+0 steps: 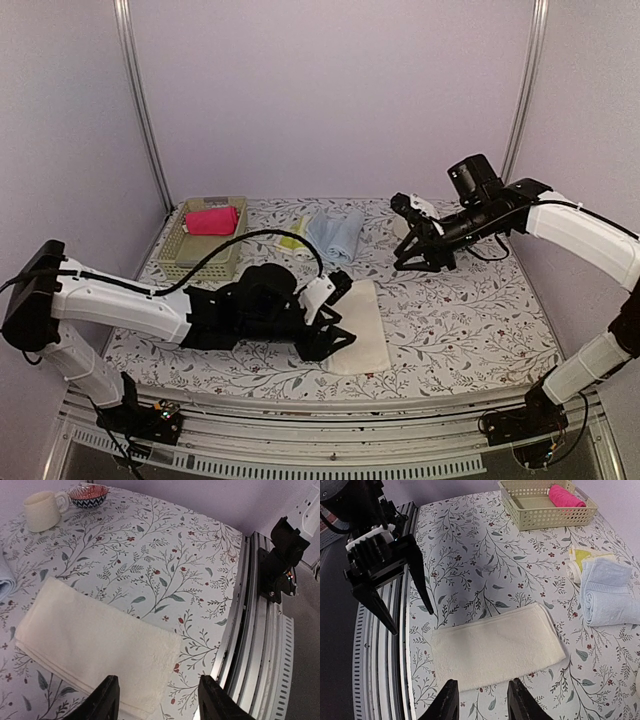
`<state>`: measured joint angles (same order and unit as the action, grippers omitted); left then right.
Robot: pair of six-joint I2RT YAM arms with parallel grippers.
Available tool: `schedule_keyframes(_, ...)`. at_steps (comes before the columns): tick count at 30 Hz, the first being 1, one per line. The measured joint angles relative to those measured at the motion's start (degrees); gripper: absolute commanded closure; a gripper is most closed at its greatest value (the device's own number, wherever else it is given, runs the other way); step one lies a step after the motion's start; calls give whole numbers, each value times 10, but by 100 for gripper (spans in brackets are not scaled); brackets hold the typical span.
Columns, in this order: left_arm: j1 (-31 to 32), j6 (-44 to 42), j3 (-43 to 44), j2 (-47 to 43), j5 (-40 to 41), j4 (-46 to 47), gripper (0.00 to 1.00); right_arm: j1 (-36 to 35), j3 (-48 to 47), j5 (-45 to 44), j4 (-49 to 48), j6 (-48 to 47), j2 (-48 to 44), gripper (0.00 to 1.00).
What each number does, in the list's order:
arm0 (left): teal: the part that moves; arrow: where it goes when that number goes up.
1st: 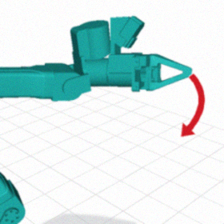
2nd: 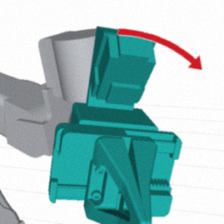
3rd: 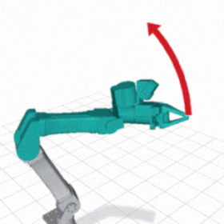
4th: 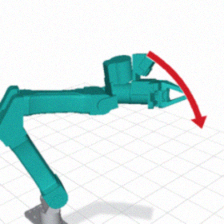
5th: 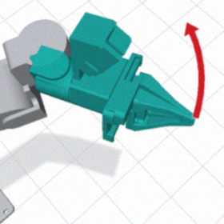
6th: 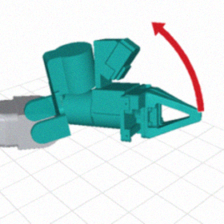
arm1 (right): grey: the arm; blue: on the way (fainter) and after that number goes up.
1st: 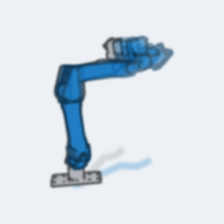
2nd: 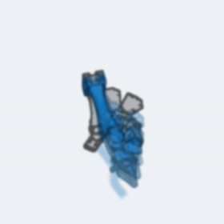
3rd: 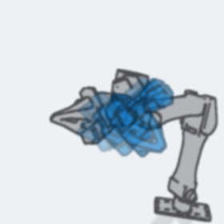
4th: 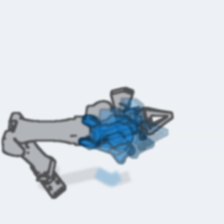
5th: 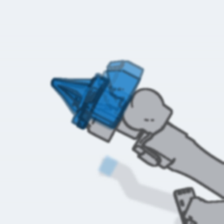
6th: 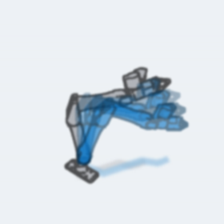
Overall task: Roll the towels
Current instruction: Pick up the towel from the center of the board.
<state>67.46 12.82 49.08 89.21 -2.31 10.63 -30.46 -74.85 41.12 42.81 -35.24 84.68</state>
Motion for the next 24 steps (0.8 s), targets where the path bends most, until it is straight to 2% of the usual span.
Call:
schedule_keyframes(4,0,-41,7,-21,58,-30,42,-20,16,-36,3,-35,-42,64)
schedule_keyframes(10,-8,-55,7,-34,118,-52,42,-106,126,-104,-26,-76,-91,70)
schedule_keyframes(16,-16,-27,-17,-35,137,-41,44,-186,218,-185,-89,-92,-76,71)
schedule_keyframes(24,-16,7,-41,-35,130,-27,46,-248,253,-241,-158,-95,4,67)
